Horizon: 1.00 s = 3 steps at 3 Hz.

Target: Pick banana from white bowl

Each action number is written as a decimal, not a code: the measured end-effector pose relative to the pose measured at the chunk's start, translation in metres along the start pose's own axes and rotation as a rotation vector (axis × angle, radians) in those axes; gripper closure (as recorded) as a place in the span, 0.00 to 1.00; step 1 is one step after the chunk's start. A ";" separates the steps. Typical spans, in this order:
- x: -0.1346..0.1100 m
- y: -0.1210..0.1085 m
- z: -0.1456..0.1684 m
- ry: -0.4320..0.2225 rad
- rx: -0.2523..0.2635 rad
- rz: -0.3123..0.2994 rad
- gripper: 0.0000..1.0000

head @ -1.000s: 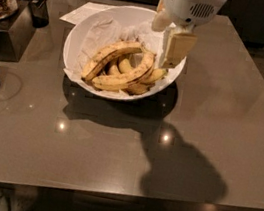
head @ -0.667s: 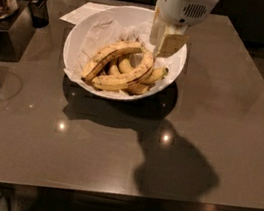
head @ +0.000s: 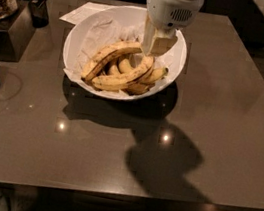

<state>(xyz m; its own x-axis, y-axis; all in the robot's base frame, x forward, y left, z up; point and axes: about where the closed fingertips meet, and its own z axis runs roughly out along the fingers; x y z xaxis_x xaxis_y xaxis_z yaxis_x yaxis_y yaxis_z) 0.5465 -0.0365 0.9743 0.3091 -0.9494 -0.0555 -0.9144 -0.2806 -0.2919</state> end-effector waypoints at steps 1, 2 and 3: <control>-0.004 0.000 0.013 -0.010 -0.031 -0.016 0.68; -0.004 0.001 0.020 -0.017 -0.050 -0.023 0.55; -0.003 0.001 0.025 -0.020 -0.062 -0.027 0.57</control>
Offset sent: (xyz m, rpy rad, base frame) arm -0.0033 0.0004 -0.0294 -0.0306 0.1077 0.0390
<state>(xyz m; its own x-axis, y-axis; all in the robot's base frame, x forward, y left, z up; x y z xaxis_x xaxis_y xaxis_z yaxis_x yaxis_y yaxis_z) 0.5507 -0.0302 0.9507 0.3389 -0.9384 -0.0678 -0.9196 -0.3152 -0.2343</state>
